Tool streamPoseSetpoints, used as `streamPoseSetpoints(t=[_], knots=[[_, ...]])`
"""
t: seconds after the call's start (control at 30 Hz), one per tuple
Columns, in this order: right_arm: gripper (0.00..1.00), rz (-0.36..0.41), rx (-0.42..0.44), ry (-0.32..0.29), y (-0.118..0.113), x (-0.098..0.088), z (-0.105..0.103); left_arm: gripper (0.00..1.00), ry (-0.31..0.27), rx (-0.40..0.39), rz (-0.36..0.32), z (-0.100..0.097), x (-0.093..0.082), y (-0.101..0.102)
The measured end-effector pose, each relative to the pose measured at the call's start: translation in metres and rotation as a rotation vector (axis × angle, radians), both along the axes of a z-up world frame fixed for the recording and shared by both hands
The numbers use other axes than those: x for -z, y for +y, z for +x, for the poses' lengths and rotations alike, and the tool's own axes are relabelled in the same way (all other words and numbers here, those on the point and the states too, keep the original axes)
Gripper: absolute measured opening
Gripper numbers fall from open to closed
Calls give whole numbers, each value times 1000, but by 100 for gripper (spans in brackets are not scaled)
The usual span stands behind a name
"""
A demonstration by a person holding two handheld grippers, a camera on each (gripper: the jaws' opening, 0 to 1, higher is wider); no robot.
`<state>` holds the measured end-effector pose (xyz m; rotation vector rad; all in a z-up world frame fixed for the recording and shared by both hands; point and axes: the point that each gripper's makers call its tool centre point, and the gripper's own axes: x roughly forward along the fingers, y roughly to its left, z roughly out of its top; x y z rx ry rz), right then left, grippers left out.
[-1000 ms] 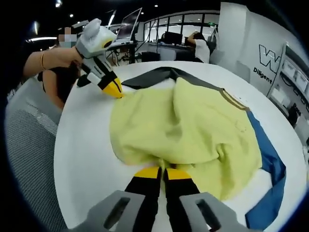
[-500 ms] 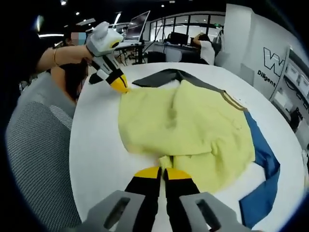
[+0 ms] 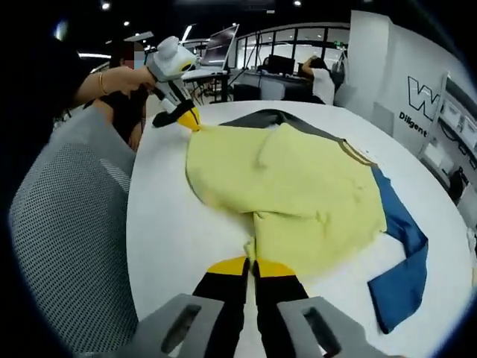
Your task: Fold the garment on the visible template until the final outline fits inside the template.
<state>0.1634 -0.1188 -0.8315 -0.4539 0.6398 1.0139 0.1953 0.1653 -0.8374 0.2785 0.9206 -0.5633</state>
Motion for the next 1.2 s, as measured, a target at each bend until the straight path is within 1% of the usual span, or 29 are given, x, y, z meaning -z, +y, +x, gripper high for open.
streamPoseSetpoints(t=[0.1, 0.2, 0.23, 0.27, 0.4, 0.57, 0.7, 0.73, 0.77, 0.8, 0.87, 1.03, 1.07, 1.2], knots=[[0, 25, 20, 5, -9, -1, -4, 1, 7, -22, 6, -1, 2, 7], [0, 29, 31, 10, -16, 0, -6, 1, 12, -30, 3, -3, 3, 9], [0, 38, 51, 16, -22, 0, -6, 1, 21, -37, 0, -5, 3, 9], [0, 42, 55, 17, -23, -1, -6, 1, 21, -38, -1, -5, 3, 9], [0, 116, 106, 31, -31, -11, -5, 1, 28, -46, -17, -7, 1, 8], [0, 140, 143, 55, -40, -9, -4, 1, 44, -49, -24, -10, 1, 9], [0, 126, 132, 92, -41, 2, -12, 1, 68, -58, -19, -17, 3, 10], [0, 114, 142, 102, -42, 6, -13, 1, 73, -61, -17, -18, 3, 10], [0, 102, 151, 112, -44, 11, -14, 1, 90, -73, -11, -24, 5, 10], [0, 84, 155, 109, -46, 14, -13, 1, 96, -72, -9, -27, 5, 9], [0, 73, 159, 111, -47, 19, -13, 1, 101, -76, -10, -33, 3, 6], [0, 60, 167, 118, -47, 24, -15, 1, 109, -108, -8, -39, 2, 8], [0, 57, 168, 117, -48, 24, -15, 1, 107, -110, -11, -43, 1, 8], [0, 54, 169, 116, -48, 24, -16, 1, 105, -111, -8, -46, 2, 8]])
